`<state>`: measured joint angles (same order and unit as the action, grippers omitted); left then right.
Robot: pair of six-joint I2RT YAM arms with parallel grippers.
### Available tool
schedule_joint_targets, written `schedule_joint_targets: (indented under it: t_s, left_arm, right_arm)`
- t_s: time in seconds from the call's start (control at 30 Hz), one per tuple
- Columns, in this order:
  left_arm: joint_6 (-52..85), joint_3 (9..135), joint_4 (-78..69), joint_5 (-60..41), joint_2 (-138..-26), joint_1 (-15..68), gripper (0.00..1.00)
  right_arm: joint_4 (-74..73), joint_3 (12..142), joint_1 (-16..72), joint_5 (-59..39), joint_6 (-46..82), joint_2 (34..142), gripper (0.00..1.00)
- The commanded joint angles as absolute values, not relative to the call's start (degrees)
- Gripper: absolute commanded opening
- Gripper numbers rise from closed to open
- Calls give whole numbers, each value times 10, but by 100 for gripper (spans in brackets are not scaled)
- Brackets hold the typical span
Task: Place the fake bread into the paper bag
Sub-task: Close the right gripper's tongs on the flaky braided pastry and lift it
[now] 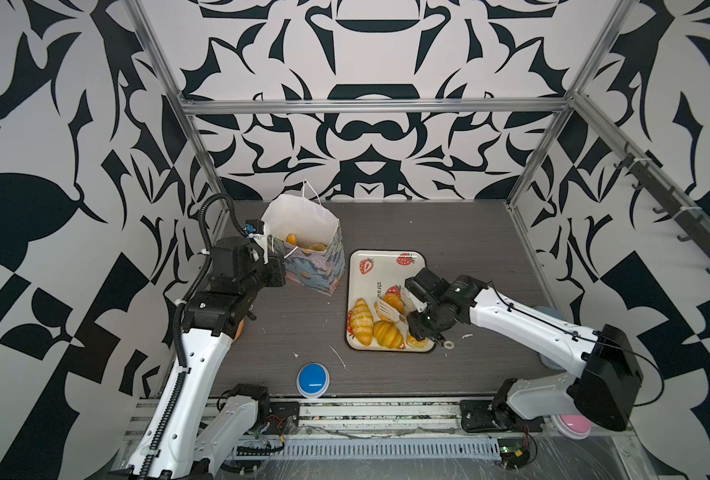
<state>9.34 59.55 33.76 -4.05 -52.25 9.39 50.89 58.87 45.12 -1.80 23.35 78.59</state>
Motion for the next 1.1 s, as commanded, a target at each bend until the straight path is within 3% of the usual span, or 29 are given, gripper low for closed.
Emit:
schedule_joint_targets:
  t_s: [0.0,0.27,1.07]
  left_arm:
    - [91,592,353,-42,-523,96,4]
    - [91,592,352,-43,-523,96,4]
    - [91,592,352,-43,-521,95,4]
  right_arm:
    - [510,612,455,-6,226,777,50]
    - [509,618,454,-2,226,761,44]
    - [526,710,454,31,221,732,43]
